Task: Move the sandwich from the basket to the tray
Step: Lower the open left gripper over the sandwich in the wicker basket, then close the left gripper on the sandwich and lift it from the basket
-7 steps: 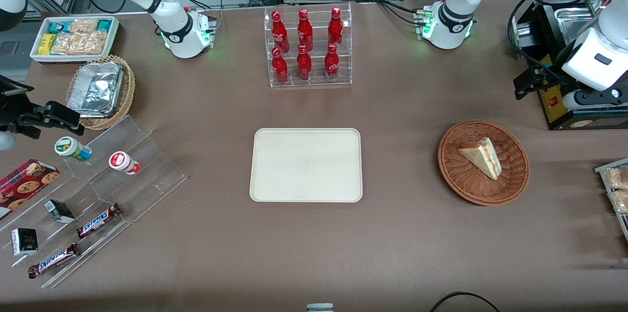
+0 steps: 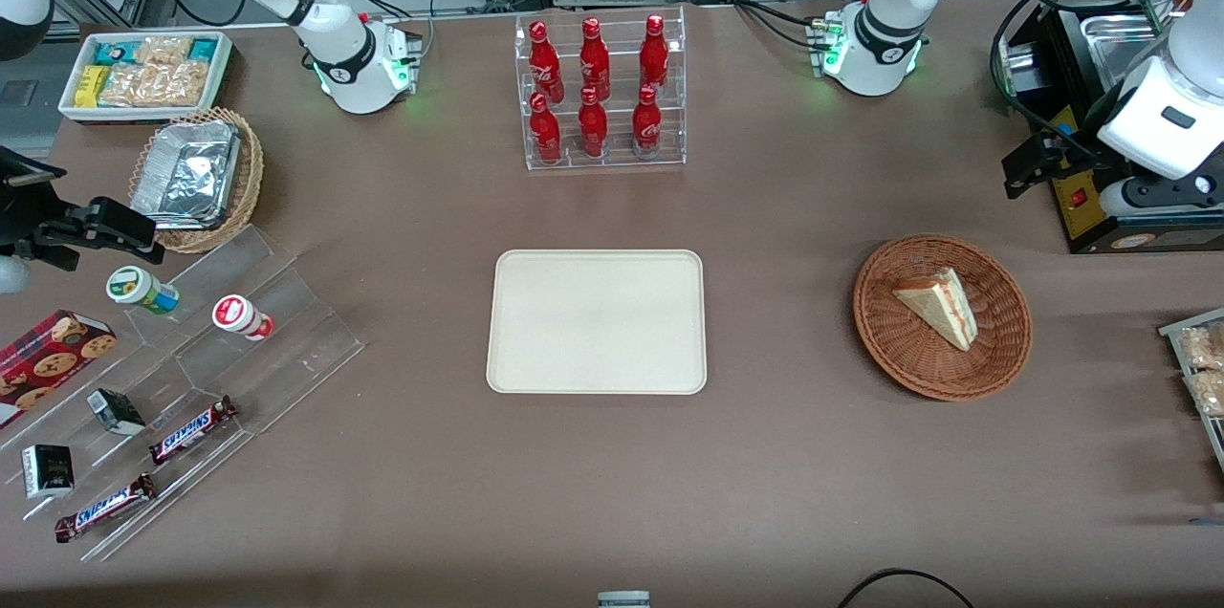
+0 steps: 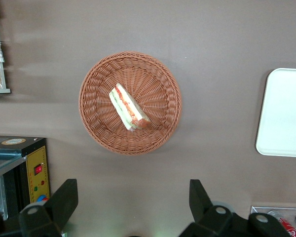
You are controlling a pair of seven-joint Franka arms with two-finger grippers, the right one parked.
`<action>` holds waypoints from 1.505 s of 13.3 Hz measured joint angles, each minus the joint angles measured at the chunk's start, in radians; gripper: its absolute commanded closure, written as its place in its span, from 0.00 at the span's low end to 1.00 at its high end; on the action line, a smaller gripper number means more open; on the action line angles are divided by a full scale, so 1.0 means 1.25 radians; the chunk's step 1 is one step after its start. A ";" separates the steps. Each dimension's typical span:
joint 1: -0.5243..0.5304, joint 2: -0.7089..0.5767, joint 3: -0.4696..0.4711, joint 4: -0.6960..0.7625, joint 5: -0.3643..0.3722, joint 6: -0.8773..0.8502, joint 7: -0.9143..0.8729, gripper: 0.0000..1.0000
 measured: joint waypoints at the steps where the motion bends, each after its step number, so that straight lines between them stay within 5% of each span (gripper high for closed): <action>1: 0.001 0.003 0.001 -0.007 0.000 0.006 0.000 0.00; 14: 0.012 0.094 0.093 -0.288 0.003 0.336 -0.141 0.00; 20: 0.011 0.150 0.119 -0.362 0.002 0.470 -0.360 0.00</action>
